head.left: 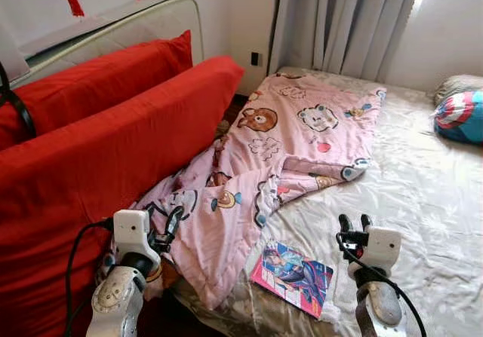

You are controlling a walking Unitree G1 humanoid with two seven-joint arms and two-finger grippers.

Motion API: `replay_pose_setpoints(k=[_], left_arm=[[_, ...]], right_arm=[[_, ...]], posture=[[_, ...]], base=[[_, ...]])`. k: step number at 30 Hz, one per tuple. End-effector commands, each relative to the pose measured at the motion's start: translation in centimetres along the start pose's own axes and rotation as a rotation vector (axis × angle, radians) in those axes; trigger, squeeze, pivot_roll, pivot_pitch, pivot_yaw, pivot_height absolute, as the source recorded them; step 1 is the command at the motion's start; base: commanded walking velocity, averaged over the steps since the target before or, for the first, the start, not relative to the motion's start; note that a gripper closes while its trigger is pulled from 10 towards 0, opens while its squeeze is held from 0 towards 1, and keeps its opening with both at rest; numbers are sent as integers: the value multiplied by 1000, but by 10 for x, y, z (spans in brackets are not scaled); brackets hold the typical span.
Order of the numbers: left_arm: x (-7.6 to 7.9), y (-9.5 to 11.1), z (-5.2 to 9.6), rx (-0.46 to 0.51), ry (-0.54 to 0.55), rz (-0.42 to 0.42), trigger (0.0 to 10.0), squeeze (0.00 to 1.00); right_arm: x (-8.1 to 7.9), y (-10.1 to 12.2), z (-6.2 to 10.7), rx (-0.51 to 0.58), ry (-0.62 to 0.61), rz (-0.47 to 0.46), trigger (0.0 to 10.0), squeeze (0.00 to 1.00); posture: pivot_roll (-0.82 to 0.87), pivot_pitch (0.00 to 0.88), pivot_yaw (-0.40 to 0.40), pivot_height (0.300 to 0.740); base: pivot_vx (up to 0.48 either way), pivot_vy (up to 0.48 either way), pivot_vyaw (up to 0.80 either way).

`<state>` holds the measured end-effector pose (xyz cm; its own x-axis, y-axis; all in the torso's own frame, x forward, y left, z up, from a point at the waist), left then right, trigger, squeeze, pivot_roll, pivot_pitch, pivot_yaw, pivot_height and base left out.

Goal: Clean up the room

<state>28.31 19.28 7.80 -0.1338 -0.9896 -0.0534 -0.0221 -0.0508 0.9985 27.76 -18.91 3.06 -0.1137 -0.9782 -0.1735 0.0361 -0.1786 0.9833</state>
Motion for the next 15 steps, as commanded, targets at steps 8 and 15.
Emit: replay_pose_setpoints(k=[8,15], left_arm=[[0,3,0,-5,-4,22,10000,0],[-4,2,0,-46,7,53,10000,0]], right_arm=[[-6,-6,4,-42,51,19,10000,0],[-7,-3,0,-45,40,0,10000,0]], posture=[[56,22,-49,675],[52,39,-42,675]], base=[[0,0,0],[0,0,0]])
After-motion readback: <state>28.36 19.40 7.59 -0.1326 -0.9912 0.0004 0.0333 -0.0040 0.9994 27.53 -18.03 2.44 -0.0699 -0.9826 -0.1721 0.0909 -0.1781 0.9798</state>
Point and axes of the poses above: a point about 5 cm out from each wrist's last joint towards the gripper, its own z axis pointing back from the gripper into the wrist, its own y axis along the axis of the wrist's last joint, x = y × z, the point moved 2 cm from there along -z, pointing out of the wrist towards the gripper, and after that the axes turned 7 degrees about -z, right-handed, at the moved point
